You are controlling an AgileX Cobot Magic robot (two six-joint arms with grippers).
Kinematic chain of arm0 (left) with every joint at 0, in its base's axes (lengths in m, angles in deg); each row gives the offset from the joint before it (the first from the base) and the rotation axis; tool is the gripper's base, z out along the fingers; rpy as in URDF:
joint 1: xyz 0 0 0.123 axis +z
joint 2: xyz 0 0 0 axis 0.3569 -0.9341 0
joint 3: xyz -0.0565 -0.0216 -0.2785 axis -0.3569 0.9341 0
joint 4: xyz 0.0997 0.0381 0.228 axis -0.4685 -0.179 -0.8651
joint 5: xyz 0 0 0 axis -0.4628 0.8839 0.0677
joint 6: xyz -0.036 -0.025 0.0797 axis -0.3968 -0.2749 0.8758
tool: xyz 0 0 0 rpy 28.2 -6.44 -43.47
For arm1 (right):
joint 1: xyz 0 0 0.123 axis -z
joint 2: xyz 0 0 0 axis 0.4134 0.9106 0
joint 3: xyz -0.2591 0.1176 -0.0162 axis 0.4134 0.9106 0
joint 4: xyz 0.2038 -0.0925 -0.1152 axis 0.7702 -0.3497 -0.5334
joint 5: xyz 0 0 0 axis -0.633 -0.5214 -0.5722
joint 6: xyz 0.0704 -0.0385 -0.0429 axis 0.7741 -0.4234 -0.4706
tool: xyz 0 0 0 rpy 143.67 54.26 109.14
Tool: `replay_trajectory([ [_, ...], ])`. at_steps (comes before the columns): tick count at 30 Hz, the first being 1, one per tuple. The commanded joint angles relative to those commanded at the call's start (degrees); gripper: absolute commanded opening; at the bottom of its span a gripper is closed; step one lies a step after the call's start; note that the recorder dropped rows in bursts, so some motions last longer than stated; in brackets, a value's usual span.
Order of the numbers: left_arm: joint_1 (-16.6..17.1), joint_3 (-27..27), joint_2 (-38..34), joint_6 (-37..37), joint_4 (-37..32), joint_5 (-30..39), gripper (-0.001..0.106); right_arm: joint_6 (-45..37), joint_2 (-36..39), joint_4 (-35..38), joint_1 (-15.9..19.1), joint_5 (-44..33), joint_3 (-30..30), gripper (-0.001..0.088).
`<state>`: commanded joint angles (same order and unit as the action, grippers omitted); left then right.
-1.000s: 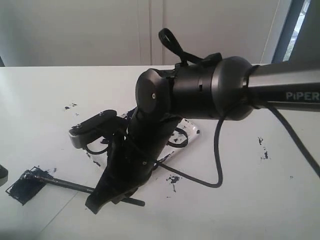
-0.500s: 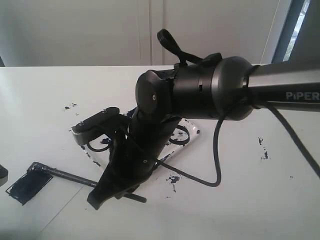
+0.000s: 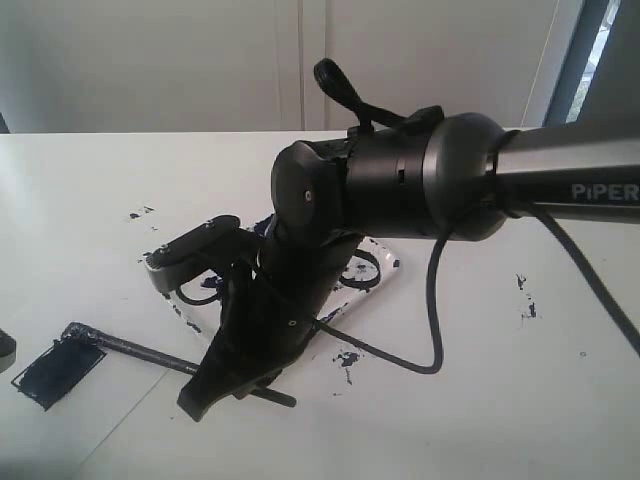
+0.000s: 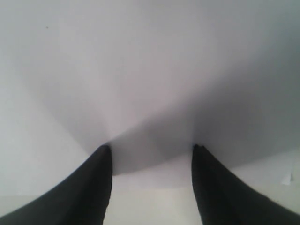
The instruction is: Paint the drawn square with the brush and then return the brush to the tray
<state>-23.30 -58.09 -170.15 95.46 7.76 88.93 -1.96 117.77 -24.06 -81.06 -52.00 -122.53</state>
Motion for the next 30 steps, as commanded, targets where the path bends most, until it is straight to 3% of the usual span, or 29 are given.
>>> replay_trajectory([
  [10,0.0,0.0,0.0,0.0,0.0,0.0,0.056,-7.46,0.0,7.4,0.0,-4.24,0.0,0.0],
  [23,0.0,0.0,0.0,-0.11,0.0,0.0,0.056,-0.67,0.0,1.62,0.0,1.55,0.0,0.0],
  [30,0.0,0.0,0.0,-0.11,0.0,0.0,0.056,-8.67,0.0,10.87,0.0,-3.83,0.0,0.0],
])
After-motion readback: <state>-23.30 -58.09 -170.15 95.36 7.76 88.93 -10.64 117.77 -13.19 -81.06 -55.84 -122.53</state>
